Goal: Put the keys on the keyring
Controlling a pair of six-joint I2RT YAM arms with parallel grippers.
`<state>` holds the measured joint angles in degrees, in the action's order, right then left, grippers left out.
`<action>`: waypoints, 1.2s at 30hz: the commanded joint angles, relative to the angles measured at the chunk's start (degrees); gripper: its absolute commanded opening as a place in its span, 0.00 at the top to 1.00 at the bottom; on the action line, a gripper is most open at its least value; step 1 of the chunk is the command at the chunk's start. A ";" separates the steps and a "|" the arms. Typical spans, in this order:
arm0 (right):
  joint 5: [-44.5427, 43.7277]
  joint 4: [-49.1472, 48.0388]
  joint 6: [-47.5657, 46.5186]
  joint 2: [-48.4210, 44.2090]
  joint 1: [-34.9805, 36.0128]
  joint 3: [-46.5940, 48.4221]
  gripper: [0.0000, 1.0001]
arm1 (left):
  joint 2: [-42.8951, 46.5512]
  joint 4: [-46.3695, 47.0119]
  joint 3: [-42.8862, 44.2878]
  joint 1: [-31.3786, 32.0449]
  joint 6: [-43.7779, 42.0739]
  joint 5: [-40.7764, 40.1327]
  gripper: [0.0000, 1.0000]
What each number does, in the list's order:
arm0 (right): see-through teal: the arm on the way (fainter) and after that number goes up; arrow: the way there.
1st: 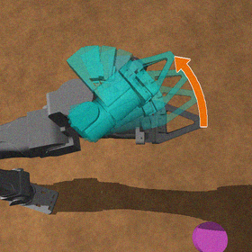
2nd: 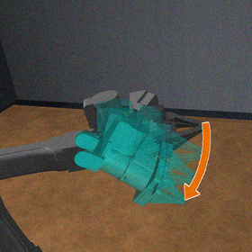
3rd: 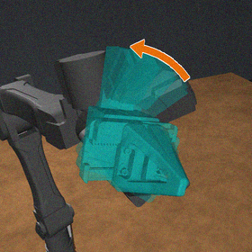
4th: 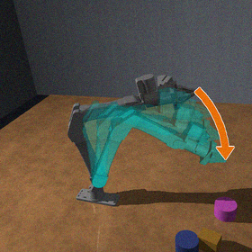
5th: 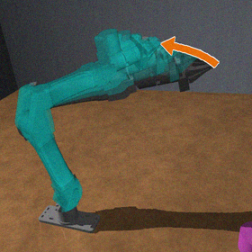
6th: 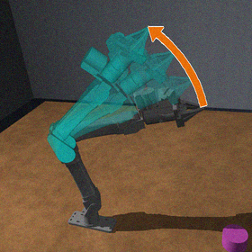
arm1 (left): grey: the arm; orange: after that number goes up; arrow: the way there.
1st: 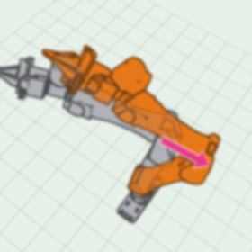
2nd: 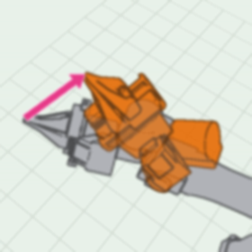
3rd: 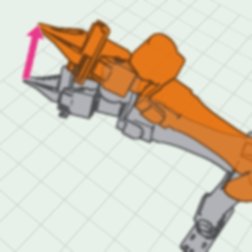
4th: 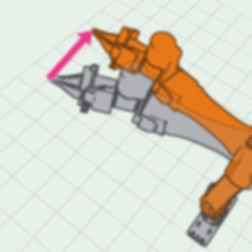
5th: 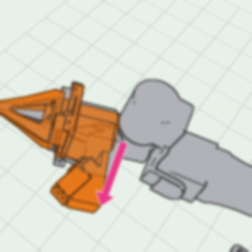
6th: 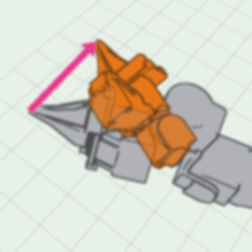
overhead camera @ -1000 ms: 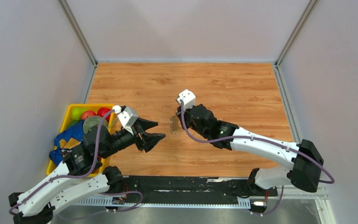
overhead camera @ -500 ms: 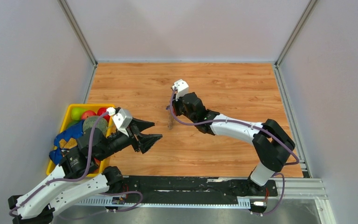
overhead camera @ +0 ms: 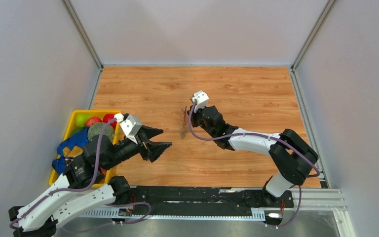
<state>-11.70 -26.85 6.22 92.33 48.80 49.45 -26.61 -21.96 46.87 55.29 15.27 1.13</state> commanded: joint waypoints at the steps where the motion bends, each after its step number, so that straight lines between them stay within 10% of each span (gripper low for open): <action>1: -2.39 3.12 2.13 -3.45 -0.13 -2.92 1.00 | -1.39 1.05 0.50 -0.16 -0.96 0.11 0.28; 36: -1.50 16.22 20.94 -24.34 -10.16 -23.71 1.00 | -3.60 3.39 -0.52 -0.14 0.19 1.14 0.28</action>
<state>-11.66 -10.72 23.27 72.27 39.16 28.16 -29.43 -20.36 46.76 55.29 15.18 1.91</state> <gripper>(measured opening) 0.004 0.724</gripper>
